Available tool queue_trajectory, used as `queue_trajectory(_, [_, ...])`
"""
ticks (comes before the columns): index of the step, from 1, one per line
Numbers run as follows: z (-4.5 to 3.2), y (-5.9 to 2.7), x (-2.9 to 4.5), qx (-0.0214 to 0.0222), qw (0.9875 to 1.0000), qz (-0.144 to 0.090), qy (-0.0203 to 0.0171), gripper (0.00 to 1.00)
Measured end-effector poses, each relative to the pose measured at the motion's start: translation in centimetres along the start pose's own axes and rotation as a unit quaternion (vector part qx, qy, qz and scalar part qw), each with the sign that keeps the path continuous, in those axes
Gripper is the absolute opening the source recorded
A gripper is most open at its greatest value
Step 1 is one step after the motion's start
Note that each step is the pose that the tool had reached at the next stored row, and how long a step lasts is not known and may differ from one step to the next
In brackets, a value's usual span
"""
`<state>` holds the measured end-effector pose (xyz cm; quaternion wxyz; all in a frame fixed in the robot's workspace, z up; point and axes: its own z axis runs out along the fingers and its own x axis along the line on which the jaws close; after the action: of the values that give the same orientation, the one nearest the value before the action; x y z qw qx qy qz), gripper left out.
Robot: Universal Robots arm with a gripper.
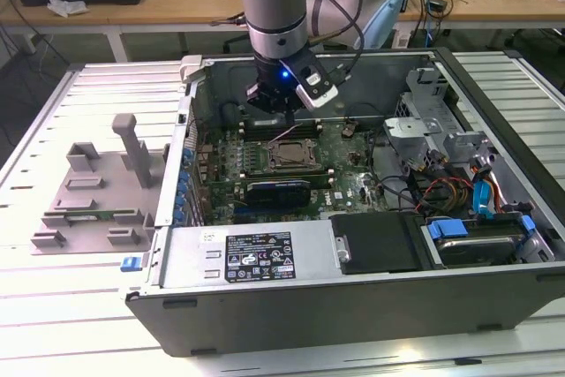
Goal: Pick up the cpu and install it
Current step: 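Install the first cpu locking lever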
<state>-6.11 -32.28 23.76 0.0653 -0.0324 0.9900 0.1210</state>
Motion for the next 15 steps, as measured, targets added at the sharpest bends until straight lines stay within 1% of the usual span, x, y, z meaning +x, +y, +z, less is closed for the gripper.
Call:
queue_trajectory(1, [0.27,-0.06,0.04,0.0006,1.0000,0.003,-0.0021,0.11])
queue_trajectory(2, [0.42,-0.10,0.06,0.0009,1.0000,0.005,-0.0030,0.11])
queue_trajectory(5, [0.80,-0.20,0.14,0.0014,1.0000,0.008,-0.0046,0.11])
queue_trajectory(6, [1.03,-0.25,0.21,0.0019,0.9999,0.009,-0.0054,0.11])
queue_trajectory(8, [1.14,-0.27,0.22,0.0031,0.9999,0.009,-0.0053,0.11])
queue_trajectory(11, [1.19,-0.25,0.29,0.0037,0.9999,0.009,-0.0057,0.11])
queue_trajectory(15, [1.27,-0.09,1.11,0.0118,0.9999,0.007,-0.0090,0.11])
